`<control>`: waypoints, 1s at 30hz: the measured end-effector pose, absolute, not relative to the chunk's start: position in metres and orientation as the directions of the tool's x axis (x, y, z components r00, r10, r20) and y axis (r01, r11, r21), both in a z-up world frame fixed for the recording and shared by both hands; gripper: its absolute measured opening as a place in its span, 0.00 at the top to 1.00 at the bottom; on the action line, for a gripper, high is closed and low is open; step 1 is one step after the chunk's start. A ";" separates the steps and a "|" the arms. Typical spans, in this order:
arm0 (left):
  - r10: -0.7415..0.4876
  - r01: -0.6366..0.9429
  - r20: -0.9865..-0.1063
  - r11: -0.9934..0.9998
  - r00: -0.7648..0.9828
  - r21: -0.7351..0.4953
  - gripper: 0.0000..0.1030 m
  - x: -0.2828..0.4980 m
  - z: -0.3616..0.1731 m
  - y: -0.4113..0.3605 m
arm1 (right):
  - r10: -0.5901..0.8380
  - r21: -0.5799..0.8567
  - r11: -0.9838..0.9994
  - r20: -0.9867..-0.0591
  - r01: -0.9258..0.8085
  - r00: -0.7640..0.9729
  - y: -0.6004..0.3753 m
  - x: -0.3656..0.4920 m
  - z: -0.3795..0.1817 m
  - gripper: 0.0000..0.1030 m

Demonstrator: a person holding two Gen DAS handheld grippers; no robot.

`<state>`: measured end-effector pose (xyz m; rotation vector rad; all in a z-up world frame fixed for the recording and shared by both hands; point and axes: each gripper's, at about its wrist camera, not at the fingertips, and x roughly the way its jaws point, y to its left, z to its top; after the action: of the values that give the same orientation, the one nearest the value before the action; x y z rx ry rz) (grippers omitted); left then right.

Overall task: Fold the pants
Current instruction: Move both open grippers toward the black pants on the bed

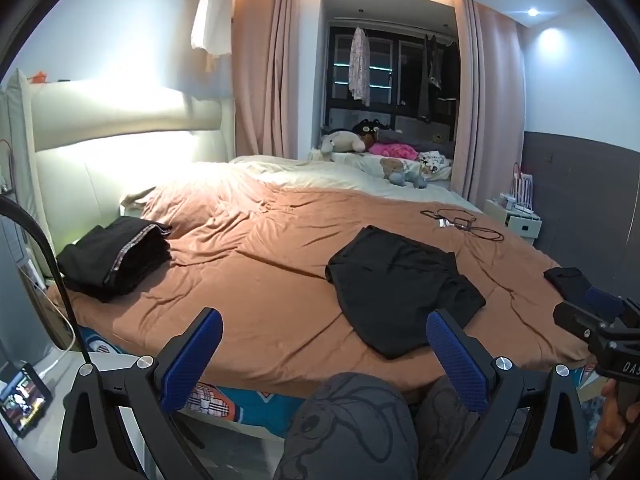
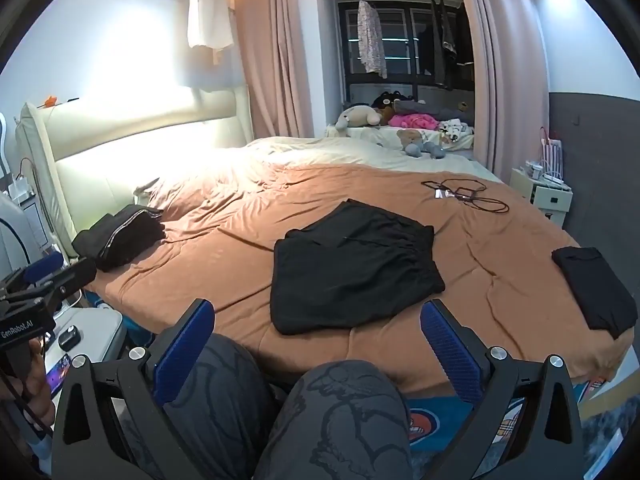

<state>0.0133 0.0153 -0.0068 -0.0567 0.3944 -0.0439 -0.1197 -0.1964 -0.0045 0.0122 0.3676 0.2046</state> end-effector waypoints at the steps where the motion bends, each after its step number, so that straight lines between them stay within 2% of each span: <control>1: -0.053 0.032 -0.384 0.998 0.922 -0.063 0.00 0.015 -0.007 0.015 | 0.199 0.051 0.980 -0.354 -0.193 0.914 -0.196 -0.119 -0.004 0.00; 16: -0.054 0.039 -0.407 0.998 0.912 -0.044 0.00 0.030 -0.019 0.003 | 0.192 0.083 0.981 -0.392 -0.173 0.900 -0.204 -0.099 -0.012 0.00; 30: -0.056 0.046 -0.408 0.998 0.911 -0.034 0.00 0.024 -0.022 -0.005 | 0.215 0.122 0.976 -0.378 -0.182 0.900 -0.218 -0.105 -0.013 0.00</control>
<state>0.0244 -0.0045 -0.0216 -0.0238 0.4209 -0.0523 -0.1053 -0.2180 -0.0129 0.0849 0.4006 0.2055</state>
